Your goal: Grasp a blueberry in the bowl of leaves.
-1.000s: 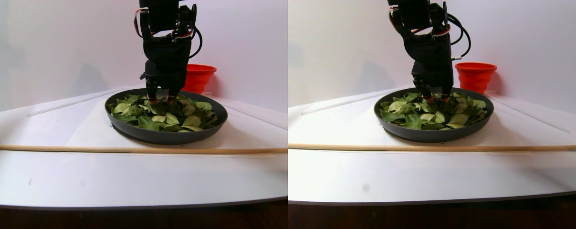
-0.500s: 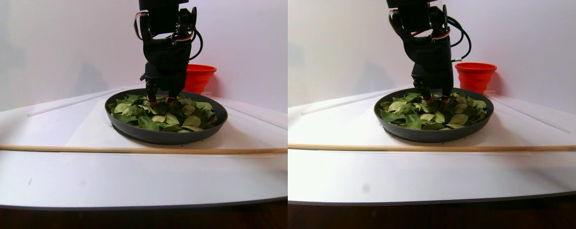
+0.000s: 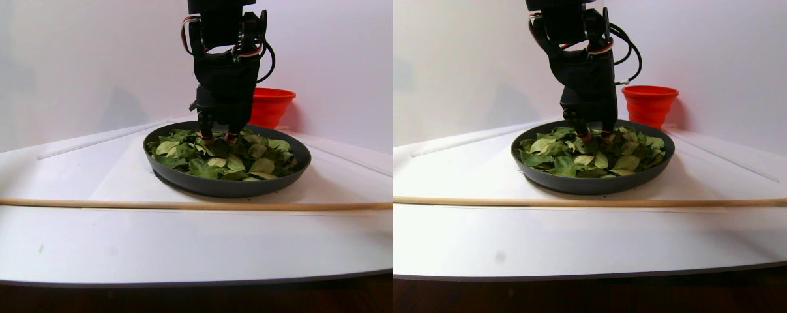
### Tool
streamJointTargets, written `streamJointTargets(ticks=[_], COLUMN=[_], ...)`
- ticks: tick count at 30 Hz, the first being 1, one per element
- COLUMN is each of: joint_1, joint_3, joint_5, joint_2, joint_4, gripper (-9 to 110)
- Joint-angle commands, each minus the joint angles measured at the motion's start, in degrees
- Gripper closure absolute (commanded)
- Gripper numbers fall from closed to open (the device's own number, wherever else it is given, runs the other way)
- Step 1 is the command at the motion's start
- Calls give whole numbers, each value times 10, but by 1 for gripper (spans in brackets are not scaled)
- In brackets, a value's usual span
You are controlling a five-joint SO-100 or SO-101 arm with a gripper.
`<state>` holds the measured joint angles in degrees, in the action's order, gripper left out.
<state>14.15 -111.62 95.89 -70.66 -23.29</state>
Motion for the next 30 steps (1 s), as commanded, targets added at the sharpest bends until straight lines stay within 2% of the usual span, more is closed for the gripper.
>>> streamJointTargets(ticks=[1, 30], joint_1=[2, 32], joint_3=[-2, 42], joint_5=[5, 25], joint_2=[-28, -97], joint_4=[4, 52], gripper=[88, 88])
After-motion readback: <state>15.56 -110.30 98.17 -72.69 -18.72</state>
